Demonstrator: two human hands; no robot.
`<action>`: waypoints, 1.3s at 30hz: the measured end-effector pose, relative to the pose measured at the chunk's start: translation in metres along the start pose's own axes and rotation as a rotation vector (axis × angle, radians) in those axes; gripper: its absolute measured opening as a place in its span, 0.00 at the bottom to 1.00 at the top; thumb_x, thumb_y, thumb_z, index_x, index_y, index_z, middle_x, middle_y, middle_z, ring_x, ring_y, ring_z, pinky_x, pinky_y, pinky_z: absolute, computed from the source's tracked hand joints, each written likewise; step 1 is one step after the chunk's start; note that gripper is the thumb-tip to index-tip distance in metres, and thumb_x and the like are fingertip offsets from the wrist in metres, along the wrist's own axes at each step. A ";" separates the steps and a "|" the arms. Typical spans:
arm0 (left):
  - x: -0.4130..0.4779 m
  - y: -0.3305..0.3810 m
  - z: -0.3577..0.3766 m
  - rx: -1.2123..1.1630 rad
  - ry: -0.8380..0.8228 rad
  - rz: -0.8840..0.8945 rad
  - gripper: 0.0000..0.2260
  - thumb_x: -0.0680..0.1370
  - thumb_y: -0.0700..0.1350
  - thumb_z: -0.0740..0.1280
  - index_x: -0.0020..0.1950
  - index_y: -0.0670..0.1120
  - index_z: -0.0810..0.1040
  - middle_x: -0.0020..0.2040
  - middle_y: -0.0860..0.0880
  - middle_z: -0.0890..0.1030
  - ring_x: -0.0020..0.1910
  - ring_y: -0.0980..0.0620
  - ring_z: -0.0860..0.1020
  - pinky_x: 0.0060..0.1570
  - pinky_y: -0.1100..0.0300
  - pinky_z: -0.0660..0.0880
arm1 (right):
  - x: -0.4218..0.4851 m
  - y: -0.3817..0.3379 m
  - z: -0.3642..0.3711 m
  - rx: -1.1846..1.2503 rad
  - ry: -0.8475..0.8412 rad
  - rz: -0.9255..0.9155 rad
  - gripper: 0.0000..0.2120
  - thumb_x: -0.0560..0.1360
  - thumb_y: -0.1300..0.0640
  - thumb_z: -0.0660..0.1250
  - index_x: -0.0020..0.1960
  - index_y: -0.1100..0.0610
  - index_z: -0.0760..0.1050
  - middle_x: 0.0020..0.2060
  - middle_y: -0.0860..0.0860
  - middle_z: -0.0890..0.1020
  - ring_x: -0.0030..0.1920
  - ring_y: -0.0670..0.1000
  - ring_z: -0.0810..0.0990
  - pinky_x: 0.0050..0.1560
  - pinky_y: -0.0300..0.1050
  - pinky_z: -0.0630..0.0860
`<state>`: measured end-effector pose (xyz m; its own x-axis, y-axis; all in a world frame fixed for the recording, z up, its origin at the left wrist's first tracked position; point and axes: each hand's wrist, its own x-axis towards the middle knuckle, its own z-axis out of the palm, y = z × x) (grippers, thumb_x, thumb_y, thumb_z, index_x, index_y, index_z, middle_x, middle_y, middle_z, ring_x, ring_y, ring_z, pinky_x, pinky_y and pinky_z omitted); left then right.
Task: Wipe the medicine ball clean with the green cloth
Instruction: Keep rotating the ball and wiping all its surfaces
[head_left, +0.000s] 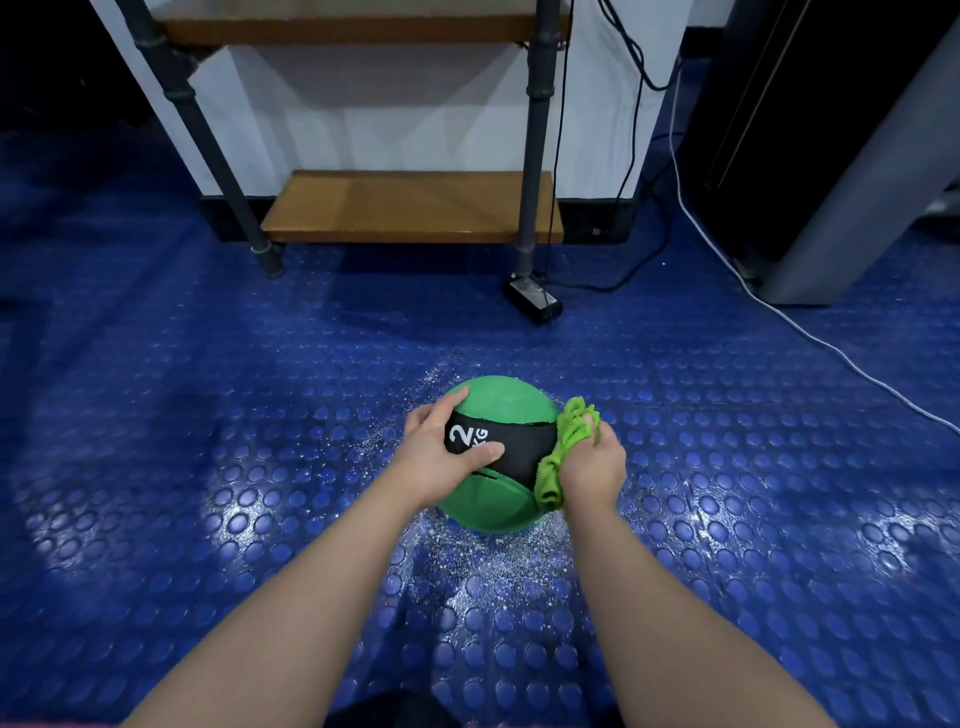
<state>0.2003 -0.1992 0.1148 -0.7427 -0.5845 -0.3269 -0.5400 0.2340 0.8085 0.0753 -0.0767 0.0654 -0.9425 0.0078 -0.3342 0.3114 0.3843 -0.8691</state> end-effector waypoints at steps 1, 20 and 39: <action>0.001 -0.003 -0.004 -0.013 -0.016 -0.002 0.36 0.73 0.52 0.74 0.76 0.60 0.60 0.73 0.48 0.59 0.61 0.51 0.66 0.67 0.54 0.65 | 0.006 0.004 -0.003 -0.048 -0.044 0.028 0.14 0.82 0.57 0.53 0.58 0.58 0.76 0.53 0.60 0.79 0.48 0.59 0.74 0.45 0.45 0.66; 0.023 -0.030 -0.019 -0.172 -0.090 -0.002 0.44 0.59 0.61 0.81 0.72 0.64 0.66 0.69 0.53 0.72 0.65 0.53 0.74 0.67 0.50 0.71 | -0.043 0.008 -0.016 -0.143 -0.173 -0.345 0.12 0.81 0.50 0.57 0.57 0.54 0.75 0.42 0.47 0.79 0.39 0.45 0.73 0.39 0.39 0.62; 0.013 -0.028 0.003 -0.153 0.009 0.135 0.30 0.72 0.46 0.76 0.71 0.55 0.71 0.73 0.51 0.69 0.71 0.54 0.68 0.74 0.51 0.63 | -0.028 -0.026 0.005 -0.551 -0.312 -0.587 0.27 0.76 0.38 0.58 0.72 0.47 0.64 0.73 0.57 0.63 0.74 0.56 0.58 0.72 0.53 0.58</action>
<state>0.2041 -0.2109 0.0859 -0.8004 -0.5629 -0.2062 -0.3686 0.1907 0.9098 0.0944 -0.0917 0.0954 -0.8309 -0.5549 -0.0417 -0.3949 0.6408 -0.6584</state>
